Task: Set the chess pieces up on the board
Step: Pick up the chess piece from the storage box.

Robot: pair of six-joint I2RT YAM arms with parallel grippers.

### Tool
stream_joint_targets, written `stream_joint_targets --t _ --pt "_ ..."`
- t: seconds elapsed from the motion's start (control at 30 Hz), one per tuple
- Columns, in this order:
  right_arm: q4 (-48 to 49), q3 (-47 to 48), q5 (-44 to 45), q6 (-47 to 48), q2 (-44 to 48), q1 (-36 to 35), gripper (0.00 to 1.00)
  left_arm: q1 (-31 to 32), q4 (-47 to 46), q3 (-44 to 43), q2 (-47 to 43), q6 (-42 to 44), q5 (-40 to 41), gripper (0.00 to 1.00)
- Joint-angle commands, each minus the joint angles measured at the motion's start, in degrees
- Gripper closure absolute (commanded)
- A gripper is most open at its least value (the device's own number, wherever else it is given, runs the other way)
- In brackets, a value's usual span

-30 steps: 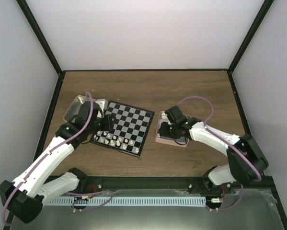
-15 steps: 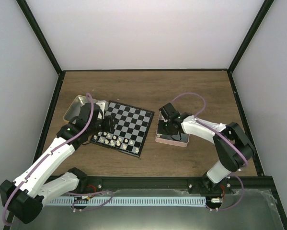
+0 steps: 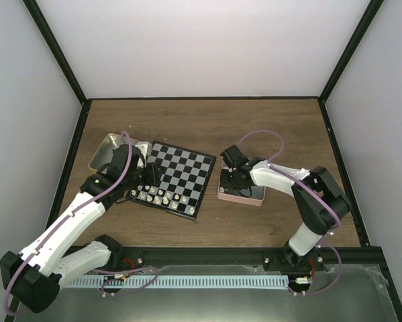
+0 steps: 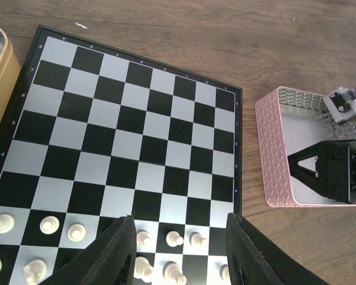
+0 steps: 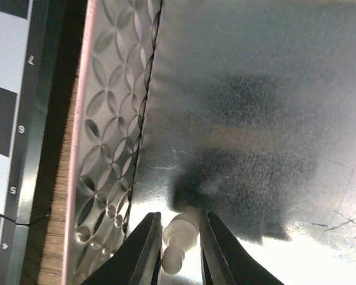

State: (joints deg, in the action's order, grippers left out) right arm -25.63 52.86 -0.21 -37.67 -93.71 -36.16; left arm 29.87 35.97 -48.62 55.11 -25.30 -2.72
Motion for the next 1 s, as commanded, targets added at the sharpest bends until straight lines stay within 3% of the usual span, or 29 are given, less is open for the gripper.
stream_joint_targets --t 0.0,0.2,0.4,0.7,0.97 --pt "-0.29 1.59 1.14 0.99 -1.11 -0.31 0.83 -0.14 -1.17 0.46 0.06 0.04 -0.44 0.57" --pt "-0.96 2.0 4.78 0.14 0.2 -0.76 0.97 -0.18 -1.24 0.27 0.02 0.16 -0.11 0.57" --pt "-1.53 2.48 10.11 -1.14 6.16 -0.94 0.98 -0.16 -1.53 0.19 -0.26 0.09 0.46 0.57" --pt "-4.09 7.64 4.91 1.22 8.94 -4.91 0.98 -0.16 -1.64 0.51 -3.03 -1.21 6.42 0.57" --pt "-5.59 12.62 -1.74 3.68 4.79 -12.67 0.98 -0.16 -2.38 3.04 -12.83 -3.07 14.86 0.55"
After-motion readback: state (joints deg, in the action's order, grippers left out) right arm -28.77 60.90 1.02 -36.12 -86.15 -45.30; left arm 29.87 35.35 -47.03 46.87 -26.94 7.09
